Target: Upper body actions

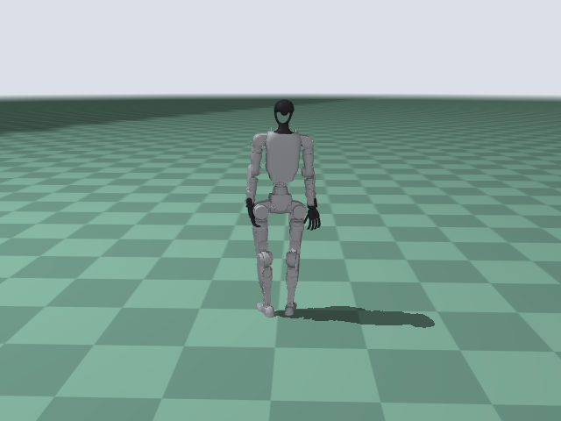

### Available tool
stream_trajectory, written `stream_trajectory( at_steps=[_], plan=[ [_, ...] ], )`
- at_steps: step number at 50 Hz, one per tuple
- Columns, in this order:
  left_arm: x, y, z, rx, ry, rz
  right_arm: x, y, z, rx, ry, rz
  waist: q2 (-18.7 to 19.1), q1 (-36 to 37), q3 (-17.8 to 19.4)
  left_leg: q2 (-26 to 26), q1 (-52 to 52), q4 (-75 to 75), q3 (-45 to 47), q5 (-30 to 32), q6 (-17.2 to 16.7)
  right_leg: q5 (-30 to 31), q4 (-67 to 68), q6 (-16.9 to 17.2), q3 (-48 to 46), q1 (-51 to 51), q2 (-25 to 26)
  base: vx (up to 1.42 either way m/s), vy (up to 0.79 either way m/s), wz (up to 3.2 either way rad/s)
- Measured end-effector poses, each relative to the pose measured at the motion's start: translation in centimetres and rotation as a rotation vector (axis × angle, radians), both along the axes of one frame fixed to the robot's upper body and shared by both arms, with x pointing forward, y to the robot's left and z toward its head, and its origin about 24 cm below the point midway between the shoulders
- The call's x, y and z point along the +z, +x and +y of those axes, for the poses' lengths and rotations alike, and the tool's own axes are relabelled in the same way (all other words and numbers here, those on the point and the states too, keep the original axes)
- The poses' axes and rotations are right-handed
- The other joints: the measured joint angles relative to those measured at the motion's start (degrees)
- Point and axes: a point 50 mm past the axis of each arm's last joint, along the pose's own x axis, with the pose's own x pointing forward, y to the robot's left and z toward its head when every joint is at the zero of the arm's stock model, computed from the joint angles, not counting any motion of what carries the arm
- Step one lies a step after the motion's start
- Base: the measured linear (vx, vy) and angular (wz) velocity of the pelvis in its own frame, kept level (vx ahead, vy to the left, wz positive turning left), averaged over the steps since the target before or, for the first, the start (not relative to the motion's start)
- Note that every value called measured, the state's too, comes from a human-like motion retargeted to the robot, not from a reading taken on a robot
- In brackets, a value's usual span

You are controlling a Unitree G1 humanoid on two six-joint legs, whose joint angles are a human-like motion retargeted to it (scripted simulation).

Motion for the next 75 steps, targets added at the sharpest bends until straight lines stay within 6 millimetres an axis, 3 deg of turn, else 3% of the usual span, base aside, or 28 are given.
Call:
stream_trajectory(
  at_steps=[13,25,37,47,63,69,75],
  plan=[
    [0.1,-0.6,0.1,-0.093,-0.014,0.031,0.0,0.2,0.0,0.039,0.001,-0.007,0.2,-0.4,-0.2,-0.1,0.2,-0.1,0.1,-0.1,0.1,0.0,-0.1,-0.1,0.1,0.0,0.2,0.0,0.0,0.0],
    [0.2,-1.3,0.5,-0.053,-0.009,0.064,0.0,0.0,0.0,0.023,0.006,-0.002,0.2,0.1,-0.2,0.1,0.3,-0.1,0.4,-0.2,0.1,0.0,0.1,0.2,0.3,0.0,0.1,0.0,0.0,0.0],
    [0.1,-0.6,0.4,-0.091,-0.006,0.039,0.0,-0.1,-0.1,0.013,0.015,0.006,-0.5,0.6,-0.3,-0.6,-1.3,0.4,-0.1,0.3,0.5,0.5,0.0,0.7,-0.3,-0.9,-1.0,0.0,0.01,0.02],
    [0.0,0.5,0.5,-0.105,-0.002,-0.008,0.0,0.5,0.0,0.024,0.016,-0.023,-1.2,-0.1,1.9,-2.1,-1.4,0.2,-2.5,0.5,1.5,1.2,-0.2,1.6,-2.9,-0.5,-2.5,-0.01,0.07,0.21],
    [0.3,-0.3,1.7,0.02,0.02,0.033,-0.2,2.0,0.7,0.112,0.038,-0.074,-3.2,0.5,4.1,-2.5,-1.5,0.4,-2.2,0.6,2.8,3.1,1.2,3.7,-3.4,-1.3,-4.4,0.01,0.05,-0.01],
    [0.4,0.1,2.8,0.062,0.046,0.015,-0.2,4.2,1.4,0.175,0.063,-0.147,-3.4,-0.3,5.0,-0.3,-2.4,0.1,-1.5,0.6,2.9,3.2,5.2,6.0,-1.8,-4.8,-3.6,-0.07,-0.03,-0.26],
    [0.8,0.2,4.9,0.026,0.096,0.029,-0.1,6.0,2.2,0.261,0.084,-0.236,-3.8,2.0,5.8,2.7,-2.7,0.1,2.2,0.5,2.2,3.2,8.0,4.8,-4.7,-5.2,-5.9,-0.08,-0.11,-0.63]
  ],
)
